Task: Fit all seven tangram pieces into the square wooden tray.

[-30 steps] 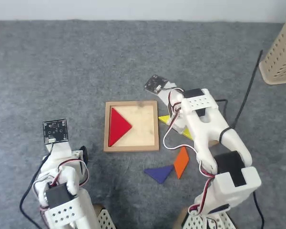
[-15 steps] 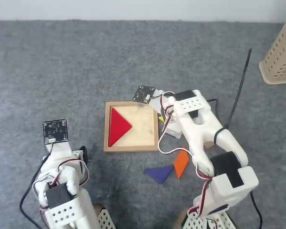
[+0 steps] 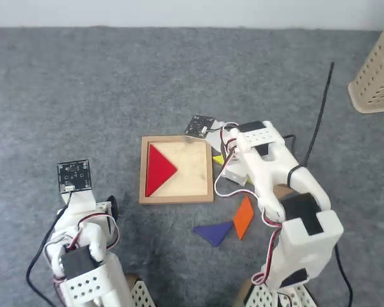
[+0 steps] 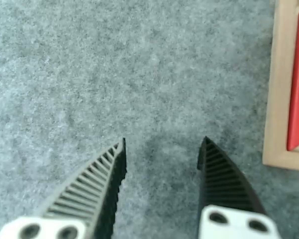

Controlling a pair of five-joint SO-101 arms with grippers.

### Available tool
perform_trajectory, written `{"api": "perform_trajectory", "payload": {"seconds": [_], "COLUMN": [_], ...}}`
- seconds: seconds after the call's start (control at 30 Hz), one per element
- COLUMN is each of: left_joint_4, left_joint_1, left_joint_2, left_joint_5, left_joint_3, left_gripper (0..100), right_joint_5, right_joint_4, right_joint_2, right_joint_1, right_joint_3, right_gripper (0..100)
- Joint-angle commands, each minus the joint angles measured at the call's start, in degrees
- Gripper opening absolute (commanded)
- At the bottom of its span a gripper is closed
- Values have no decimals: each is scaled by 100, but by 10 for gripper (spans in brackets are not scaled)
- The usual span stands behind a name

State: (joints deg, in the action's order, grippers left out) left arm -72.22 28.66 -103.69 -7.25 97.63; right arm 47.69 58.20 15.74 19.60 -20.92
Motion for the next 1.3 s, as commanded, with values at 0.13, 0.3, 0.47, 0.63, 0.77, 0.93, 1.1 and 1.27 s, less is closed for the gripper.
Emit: {"api": "perform_trajectory", "payload": {"seconds": [0.13, 0.3, 0.47, 0.63, 0.77, 0.93, 1.1, 1.27], "left_joint_4": [-18, -18, -18, -18, -18, -18, -18, -18], "left_joint_1": [0, 0, 0, 0, 0, 0, 0, 0], "left_joint_2": [-70, -70, -70, -70, -70, -70, -70, -70], "left_joint_5": [53, 53, 53, 53, 53, 53, 53, 53], "left_joint_3": [-110, -110, -110, -110, -110, -110, -110, -110], "left_gripper": [225, 225, 225, 225, 225, 225, 225, 225], "right_joint_5": [-9, -501, -1002, -1591, -2207, -2699, -3077, -3314], "right_joint_4": [-13, 136, 136, 136, 462, 1182, 1323, 1332], "right_joint_2": [48, 57, 57, 48, 48, 40, -13, -734], "right_joint_1": [-110, -119, -171, -391, -549, -549, -409, -251], "right_joint_3": [290, 316, 316, 352, 765, 1442, 1697, 1609], "right_gripper": [284, 183, 186, 184, 184, 184, 184, 184]}}
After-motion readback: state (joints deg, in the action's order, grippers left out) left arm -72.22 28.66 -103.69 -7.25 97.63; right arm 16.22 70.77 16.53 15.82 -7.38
